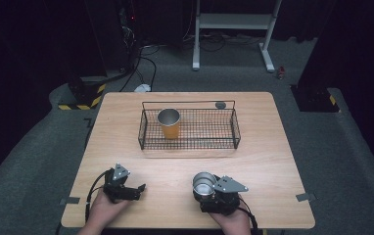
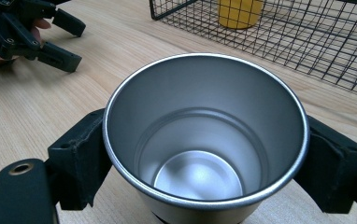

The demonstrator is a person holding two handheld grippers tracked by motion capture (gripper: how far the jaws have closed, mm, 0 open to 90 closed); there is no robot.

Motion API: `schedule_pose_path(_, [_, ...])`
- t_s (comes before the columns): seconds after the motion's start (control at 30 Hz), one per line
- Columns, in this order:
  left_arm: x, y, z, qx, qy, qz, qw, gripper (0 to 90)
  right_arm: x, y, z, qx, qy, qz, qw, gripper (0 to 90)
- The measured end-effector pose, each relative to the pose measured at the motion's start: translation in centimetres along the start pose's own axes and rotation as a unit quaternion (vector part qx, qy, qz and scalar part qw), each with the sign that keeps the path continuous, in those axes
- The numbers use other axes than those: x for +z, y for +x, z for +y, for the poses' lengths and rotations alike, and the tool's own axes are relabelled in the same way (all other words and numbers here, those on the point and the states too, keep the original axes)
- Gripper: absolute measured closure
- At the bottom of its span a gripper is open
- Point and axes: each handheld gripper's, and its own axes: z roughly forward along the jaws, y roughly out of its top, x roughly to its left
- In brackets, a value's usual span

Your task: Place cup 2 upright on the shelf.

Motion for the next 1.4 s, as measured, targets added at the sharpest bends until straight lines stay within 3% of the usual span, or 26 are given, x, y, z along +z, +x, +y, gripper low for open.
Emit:
schedule_pose_path(0.77, [0.0, 0.0, 0.0, 0.0, 0.0, 0.0, 1.0, 0.7, -0.5, -0.3, 0.1, 0.002, -0.008, -0.005, 1.0, 16.1])
schedule_pose_path(1.1, [0.0, 0.0, 0.0, 0.0, 0.0, 0.001, 1.0, 0.6, -1.0, -0.6, 0.1, -0.001, -0.016, -0.019, 0.9997, 16.2])
schedule_pose_path(1.4, [0.0, 0.0, 0.0, 0.001, 0.001, 0.001, 1.0, 0.4, -2.0, -1.8, 0.6, 0.007, -0.03, -0.043, 0.9986, 16.2])
